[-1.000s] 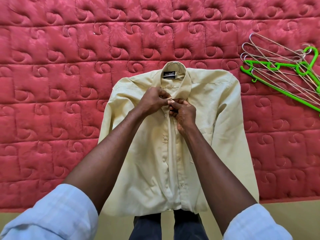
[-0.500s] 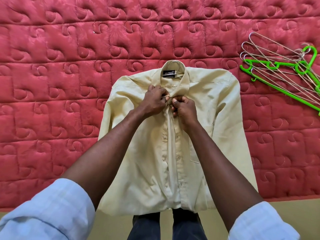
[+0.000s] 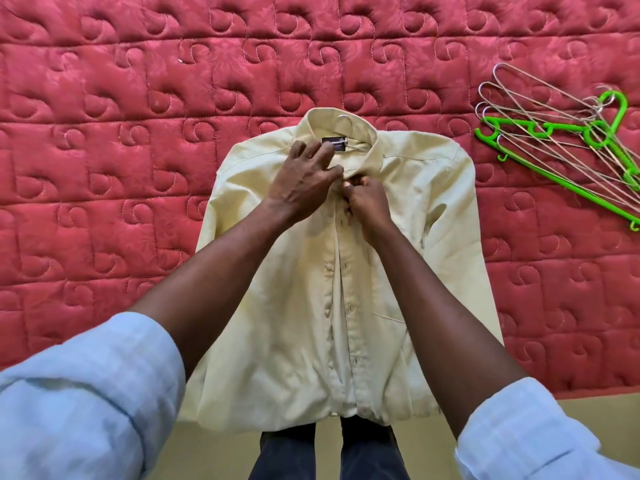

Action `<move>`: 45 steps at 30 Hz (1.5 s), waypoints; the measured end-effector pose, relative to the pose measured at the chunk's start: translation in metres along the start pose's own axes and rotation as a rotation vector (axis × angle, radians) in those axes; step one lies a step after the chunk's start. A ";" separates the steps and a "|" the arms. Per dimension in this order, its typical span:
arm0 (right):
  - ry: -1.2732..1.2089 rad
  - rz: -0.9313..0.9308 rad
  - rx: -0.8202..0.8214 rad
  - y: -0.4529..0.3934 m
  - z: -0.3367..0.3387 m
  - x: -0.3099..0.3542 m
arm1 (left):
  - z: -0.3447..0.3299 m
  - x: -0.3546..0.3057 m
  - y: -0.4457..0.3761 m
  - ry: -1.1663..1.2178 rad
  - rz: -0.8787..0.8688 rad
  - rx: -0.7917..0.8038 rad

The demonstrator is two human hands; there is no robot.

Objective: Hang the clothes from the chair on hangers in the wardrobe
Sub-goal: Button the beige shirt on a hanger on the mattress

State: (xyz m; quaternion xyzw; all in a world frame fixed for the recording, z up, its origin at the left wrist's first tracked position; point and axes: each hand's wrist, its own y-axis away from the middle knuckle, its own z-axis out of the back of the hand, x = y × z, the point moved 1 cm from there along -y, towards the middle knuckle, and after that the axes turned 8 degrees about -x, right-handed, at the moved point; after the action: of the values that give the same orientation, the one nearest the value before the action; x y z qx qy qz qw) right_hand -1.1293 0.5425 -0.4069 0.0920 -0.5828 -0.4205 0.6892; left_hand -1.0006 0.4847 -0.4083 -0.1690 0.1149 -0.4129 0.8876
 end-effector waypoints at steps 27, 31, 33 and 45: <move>0.634 0.456 -0.228 0.058 -0.004 -0.055 | 0.004 -0.071 0.080 1.006 1.384 -0.009; 0.436 0.306 -0.249 0.055 0.000 -0.053 | 0.003 -0.069 0.078 0.988 1.399 0.032; 0.339 0.228 -0.259 0.054 0.001 -0.053 | 0.002 -0.069 0.077 0.978 1.409 0.046; 0.156 0.039 -0.189 0.053 -0.001 -0.054 | 0.004 -0.080 0.067 0.777 1.384 0.060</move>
State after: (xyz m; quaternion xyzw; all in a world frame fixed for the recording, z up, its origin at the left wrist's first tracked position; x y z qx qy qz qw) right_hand -1.1014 0.6127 -0.4139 0.0478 -0.4868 -0.4517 0.7461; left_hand -1.0032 0.5872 -0.4255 0.1208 0.4843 0.2004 0.8430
